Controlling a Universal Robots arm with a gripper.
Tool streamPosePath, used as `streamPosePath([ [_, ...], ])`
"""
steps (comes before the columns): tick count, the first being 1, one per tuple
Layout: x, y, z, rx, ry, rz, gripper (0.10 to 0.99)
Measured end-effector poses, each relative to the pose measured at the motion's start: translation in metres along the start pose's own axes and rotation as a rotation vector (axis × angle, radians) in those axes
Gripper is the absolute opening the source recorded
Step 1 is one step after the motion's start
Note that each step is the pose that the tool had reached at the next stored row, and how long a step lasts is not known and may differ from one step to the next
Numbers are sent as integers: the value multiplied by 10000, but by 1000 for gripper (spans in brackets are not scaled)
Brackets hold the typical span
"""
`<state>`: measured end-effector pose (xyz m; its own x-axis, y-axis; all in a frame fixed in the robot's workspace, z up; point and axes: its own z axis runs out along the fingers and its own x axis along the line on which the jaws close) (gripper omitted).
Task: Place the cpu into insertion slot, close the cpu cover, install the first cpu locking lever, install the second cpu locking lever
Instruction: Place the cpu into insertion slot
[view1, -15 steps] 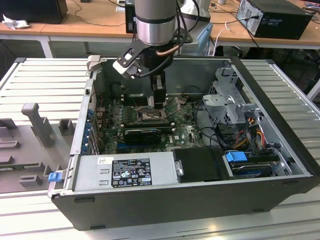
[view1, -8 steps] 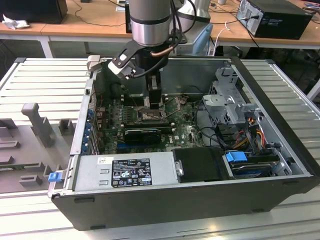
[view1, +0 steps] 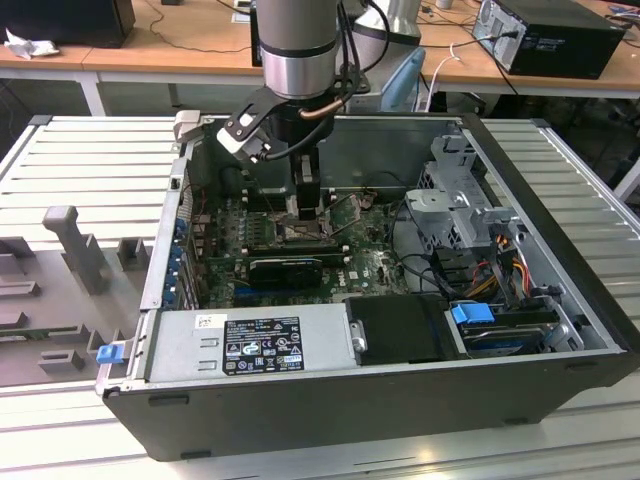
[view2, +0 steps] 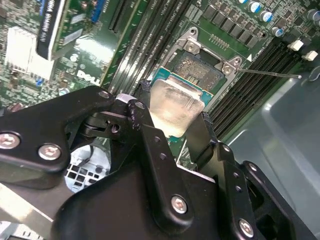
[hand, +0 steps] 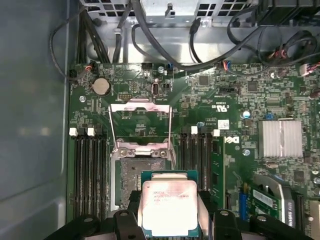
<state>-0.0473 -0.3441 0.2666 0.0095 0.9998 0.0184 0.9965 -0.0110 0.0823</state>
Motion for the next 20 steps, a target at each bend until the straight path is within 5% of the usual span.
streamPosePath([
  [13,12,9,79,56,-2,2,525],
  [20,106,-2,204,134,-2,1,525],
])
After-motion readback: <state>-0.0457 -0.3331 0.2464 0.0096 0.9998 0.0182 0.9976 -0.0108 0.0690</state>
